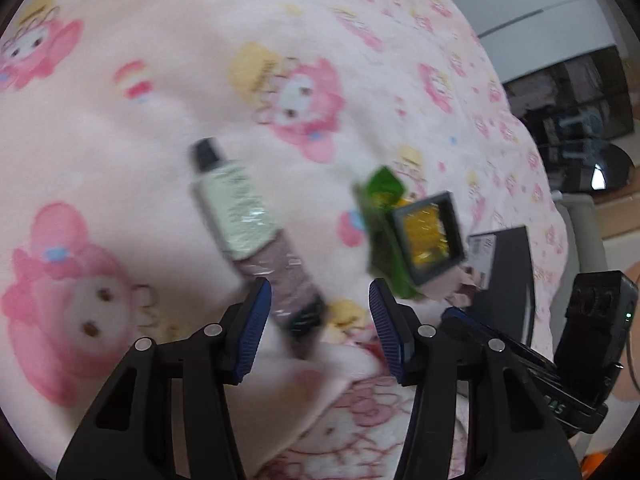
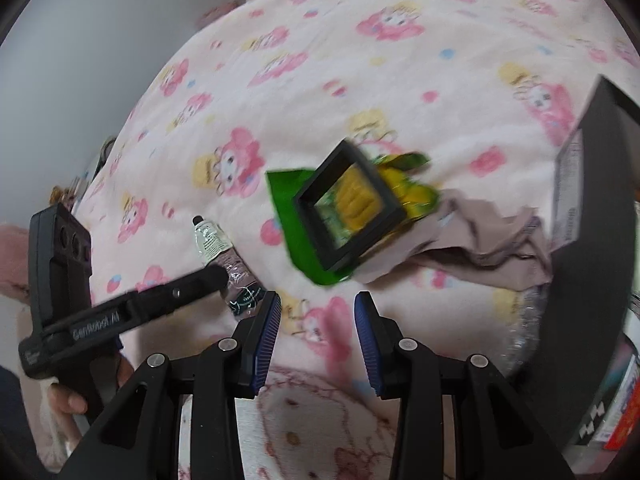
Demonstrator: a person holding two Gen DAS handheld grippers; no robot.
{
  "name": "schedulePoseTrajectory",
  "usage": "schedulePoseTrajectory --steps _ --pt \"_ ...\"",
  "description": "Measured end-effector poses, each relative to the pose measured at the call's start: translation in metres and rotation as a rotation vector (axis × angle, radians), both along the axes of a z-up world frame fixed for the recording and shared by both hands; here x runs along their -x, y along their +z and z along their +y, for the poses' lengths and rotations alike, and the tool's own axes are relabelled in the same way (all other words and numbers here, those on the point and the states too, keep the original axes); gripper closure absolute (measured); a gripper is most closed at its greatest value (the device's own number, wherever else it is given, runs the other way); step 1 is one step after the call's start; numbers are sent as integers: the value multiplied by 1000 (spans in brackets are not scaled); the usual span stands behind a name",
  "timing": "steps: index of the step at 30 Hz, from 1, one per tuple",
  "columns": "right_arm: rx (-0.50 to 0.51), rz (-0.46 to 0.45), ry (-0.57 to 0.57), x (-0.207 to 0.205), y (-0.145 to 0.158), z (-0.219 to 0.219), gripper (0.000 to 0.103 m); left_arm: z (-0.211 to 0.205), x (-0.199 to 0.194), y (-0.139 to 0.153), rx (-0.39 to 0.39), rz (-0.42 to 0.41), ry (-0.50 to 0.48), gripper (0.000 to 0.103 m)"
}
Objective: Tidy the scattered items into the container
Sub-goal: 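Move the left gripper toward the white-and-brown squeeze tube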
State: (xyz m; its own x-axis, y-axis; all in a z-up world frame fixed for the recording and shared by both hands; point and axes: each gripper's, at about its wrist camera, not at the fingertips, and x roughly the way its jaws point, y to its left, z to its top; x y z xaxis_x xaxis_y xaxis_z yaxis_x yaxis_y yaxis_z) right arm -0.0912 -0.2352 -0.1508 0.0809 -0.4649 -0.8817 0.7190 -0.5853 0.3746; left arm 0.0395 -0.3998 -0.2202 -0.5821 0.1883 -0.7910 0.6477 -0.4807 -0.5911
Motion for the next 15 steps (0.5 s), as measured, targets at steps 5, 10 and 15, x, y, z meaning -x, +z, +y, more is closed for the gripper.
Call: schedulePoseTrajectory --steps 5,10,15 --pt "-17 -114 64 0 -26 -23 69 -12 4 -33 -54 -48 -21 50" --pt "-43 -116 16 3 -37 -11 69 -9 25 -38 -86 -27 -25 71" --pt "-1 -91 -45 5 -22 7 69 2 32 -19 -190 155 -15 79"
